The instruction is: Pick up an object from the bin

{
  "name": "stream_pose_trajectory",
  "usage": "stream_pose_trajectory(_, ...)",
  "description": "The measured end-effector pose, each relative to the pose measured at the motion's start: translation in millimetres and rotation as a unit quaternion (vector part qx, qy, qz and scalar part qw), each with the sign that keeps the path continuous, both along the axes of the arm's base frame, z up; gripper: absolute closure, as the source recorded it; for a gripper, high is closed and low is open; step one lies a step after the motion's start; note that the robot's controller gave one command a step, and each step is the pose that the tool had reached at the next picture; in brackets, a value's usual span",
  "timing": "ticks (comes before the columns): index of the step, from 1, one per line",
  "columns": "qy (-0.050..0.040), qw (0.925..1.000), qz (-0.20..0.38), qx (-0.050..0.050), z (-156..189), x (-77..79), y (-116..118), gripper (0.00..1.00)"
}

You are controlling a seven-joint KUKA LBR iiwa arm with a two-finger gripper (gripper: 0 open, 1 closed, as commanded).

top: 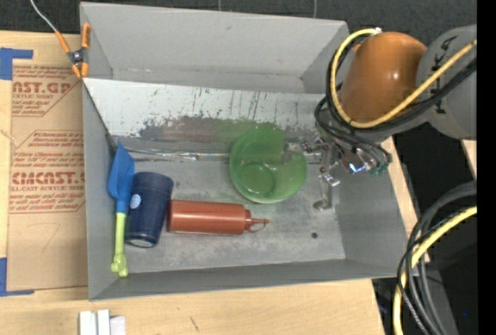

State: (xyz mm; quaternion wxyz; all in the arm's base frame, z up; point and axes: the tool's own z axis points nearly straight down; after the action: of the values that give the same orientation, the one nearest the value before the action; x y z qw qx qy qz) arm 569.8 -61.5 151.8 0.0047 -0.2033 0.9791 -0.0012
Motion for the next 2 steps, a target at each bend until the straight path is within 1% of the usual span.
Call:
stream_pose_trajectory(1,0.0041,0.9995,-0.031,0.001,-84.5,9.2,30.0,0.00)
stream_pose_trajectory(2,0.0007,0.9951,-0.099,0.001,-59.3,-7.7,100.3,0.00)
